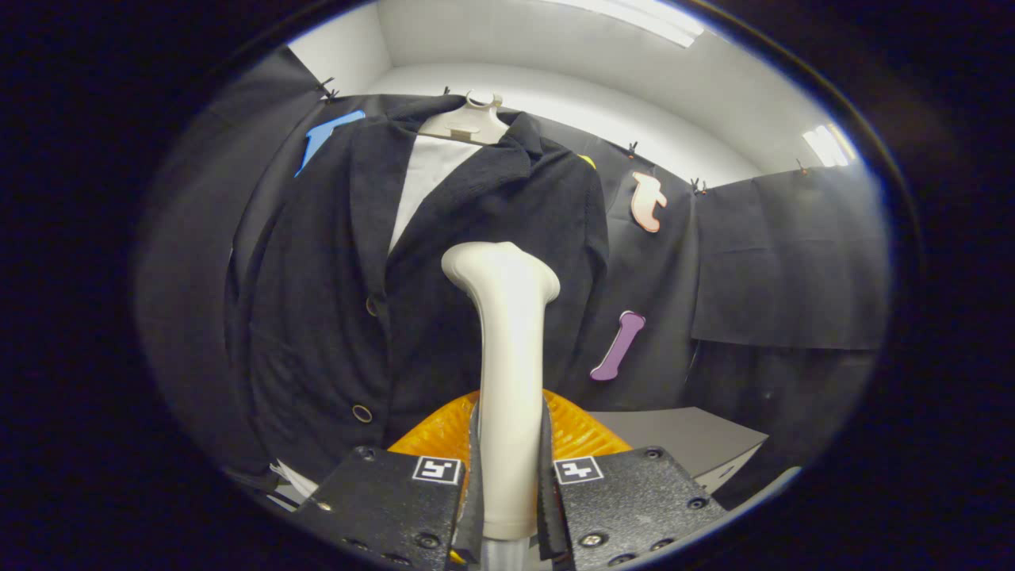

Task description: Iron the clothes twice with a garment steamer, once on the left side and once on the right side.

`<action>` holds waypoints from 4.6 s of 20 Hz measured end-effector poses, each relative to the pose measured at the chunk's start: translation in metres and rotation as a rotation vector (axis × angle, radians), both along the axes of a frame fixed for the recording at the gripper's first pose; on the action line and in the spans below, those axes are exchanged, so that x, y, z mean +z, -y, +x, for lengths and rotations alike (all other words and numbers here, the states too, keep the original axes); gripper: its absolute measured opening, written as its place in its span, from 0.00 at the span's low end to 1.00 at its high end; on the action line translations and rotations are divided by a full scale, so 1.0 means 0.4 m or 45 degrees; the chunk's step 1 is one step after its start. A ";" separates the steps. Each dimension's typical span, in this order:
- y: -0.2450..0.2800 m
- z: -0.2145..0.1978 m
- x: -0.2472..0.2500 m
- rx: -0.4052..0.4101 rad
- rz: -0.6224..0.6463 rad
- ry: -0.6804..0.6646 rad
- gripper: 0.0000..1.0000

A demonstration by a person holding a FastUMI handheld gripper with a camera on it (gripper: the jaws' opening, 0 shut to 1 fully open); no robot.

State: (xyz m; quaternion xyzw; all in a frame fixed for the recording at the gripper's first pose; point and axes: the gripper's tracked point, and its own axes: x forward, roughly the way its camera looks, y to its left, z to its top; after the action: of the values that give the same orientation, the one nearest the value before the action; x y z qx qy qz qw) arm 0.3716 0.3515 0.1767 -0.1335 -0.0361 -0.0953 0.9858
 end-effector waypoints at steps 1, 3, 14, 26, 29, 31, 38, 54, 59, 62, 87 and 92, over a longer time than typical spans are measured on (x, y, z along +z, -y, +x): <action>0.002 -0.004 -0.014 0.001 -0.003 -0.011 0.29; 0.006 -0.014 -0.048 0.002 -0.005 -0.035 0.29; 0.013 -0.059 -0.240 0.031 -0.005 -0.199 0.29; 0.013 -0.130 -0.466 0.075 -0.062 -0.423 0.30; 0.027 -0.144 -0.536 0.059 -0.062 -0.510 0.30; 0.033 -0.158 -0.567 0.054 -0.050 -0.552 0.30; 0.052 -0.196 -0.687 0.037 0.000 -0.720 0.29; -0.154 -0.272 -0.201 0.293 0.093 -0.275 0.29; -0.277 -0.226 0.021 0.415 0.101 -0.055 0.30; -0.342 -0.195 0.142 0.465 0.092 0.087 0.29; -0.443 0.025 0.233 0.386 -0.018 0.274 0.29; -0.405 0.013 0.153 0.356 -0.020 0.190 0.29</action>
State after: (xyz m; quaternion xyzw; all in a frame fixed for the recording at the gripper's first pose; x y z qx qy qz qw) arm 0.3766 0.5134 0.2377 -0.1275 -0.1281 0.0334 0.9830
